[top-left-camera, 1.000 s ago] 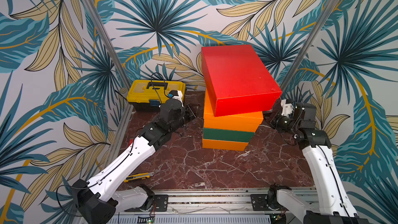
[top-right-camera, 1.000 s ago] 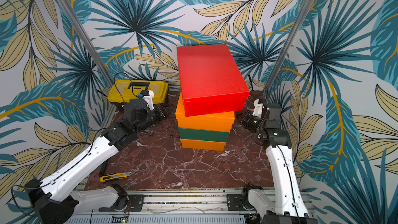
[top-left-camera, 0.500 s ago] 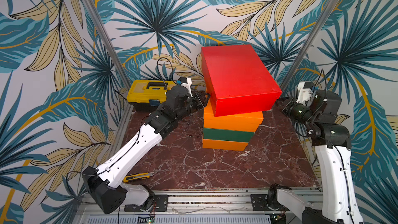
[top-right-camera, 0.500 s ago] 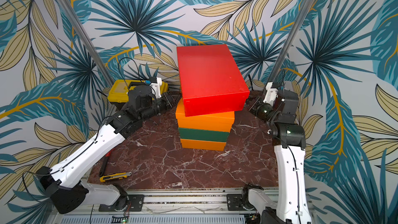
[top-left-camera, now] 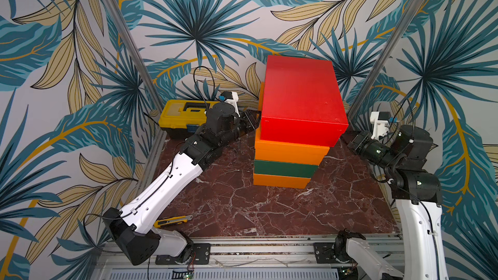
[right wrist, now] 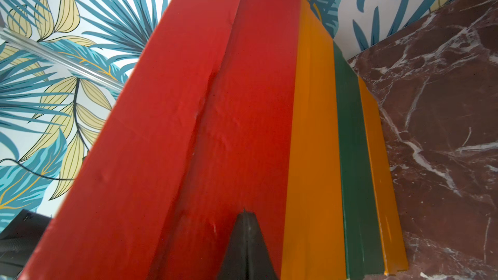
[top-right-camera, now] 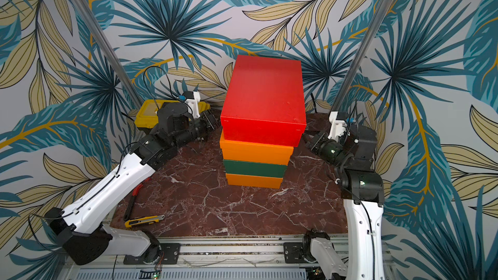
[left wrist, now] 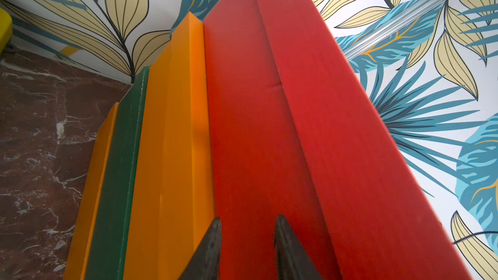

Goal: Stack the shoeboxes
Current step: Adjust the shoebox.

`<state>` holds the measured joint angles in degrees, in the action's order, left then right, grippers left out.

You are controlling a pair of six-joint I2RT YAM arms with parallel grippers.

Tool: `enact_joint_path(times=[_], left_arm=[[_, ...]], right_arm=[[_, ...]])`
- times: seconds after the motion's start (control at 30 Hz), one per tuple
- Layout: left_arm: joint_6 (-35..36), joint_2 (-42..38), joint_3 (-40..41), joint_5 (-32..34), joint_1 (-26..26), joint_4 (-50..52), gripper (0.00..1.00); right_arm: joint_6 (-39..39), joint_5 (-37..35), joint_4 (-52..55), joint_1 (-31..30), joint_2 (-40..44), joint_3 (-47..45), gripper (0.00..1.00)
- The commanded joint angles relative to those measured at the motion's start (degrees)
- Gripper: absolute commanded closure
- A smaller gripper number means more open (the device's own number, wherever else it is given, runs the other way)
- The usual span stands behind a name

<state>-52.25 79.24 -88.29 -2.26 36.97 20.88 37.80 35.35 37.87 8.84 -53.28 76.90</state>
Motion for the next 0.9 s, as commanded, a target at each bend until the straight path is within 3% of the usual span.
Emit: enact_joint_path(times=[0.0, 0.33, 0.87], left_arm=[[1.3, -0.7, -0.9, -0.4, 0.5, 0.8, 0.65], [1.4, -3.7, 1.9, 2.7, 0.4, 1.4, 0.65], [-0.9, -3.3, 2.2, 0.7, 1.0, 1.4, 0.65]], right_arm=[[1.5, 3.9, -1.2, -1.0, 0.8, -1.9, 0.96], [2.5, 4.0, -3.3, -1.5, -0.8, -3.3, 0.96], [1.8, 2.5, -4.0, -1.5, -3.7, -1.1, 0.95]])
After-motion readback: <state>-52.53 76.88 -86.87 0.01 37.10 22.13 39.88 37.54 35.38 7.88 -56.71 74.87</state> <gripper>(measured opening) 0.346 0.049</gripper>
